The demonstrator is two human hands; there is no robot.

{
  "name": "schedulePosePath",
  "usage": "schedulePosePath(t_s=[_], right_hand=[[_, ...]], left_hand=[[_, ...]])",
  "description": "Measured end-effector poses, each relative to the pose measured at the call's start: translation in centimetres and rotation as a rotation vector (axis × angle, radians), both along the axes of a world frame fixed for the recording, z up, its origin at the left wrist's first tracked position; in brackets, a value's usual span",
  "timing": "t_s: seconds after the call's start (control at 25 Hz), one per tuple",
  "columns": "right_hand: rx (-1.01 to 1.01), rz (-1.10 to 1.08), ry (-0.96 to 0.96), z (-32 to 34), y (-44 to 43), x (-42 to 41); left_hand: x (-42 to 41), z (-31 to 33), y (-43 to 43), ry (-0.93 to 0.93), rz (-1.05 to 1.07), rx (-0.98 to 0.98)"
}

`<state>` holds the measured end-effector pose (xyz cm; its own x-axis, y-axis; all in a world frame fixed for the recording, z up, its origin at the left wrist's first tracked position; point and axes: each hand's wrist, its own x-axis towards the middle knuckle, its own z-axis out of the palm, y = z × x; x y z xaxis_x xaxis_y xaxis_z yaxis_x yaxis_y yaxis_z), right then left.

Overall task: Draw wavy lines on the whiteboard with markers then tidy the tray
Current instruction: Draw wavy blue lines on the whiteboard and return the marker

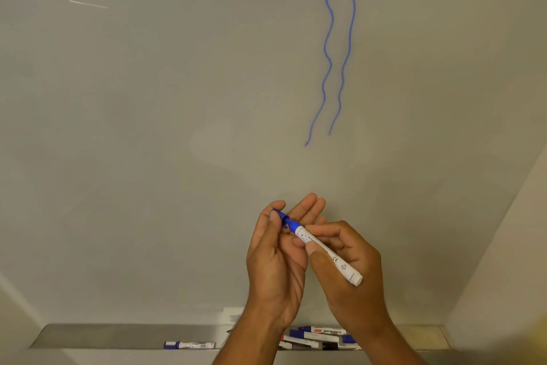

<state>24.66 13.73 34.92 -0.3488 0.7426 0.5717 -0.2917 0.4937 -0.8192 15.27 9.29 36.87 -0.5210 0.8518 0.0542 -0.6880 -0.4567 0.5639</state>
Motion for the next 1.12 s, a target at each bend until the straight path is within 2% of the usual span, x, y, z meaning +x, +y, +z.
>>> schedulePosePath(t_s=[0.52,0.84,1.12], right_hand=[[-0.047,0.024,-0.118,-3.0,-0.4,0.0],[-0.072,0.077,-0.138,-4.3,-0.7,-0.3],[-0.158,0.12,-0.106,-4.5,0.1,0.7]], left_hand=[[0.7,-2.7,-1.0,0.087,0.032,-0.081],[1.0,-3.7,-1.2,0.152,0.075,-0.154],[2.2,-4.6,-0.2,0.155,0.132,-0.145]])
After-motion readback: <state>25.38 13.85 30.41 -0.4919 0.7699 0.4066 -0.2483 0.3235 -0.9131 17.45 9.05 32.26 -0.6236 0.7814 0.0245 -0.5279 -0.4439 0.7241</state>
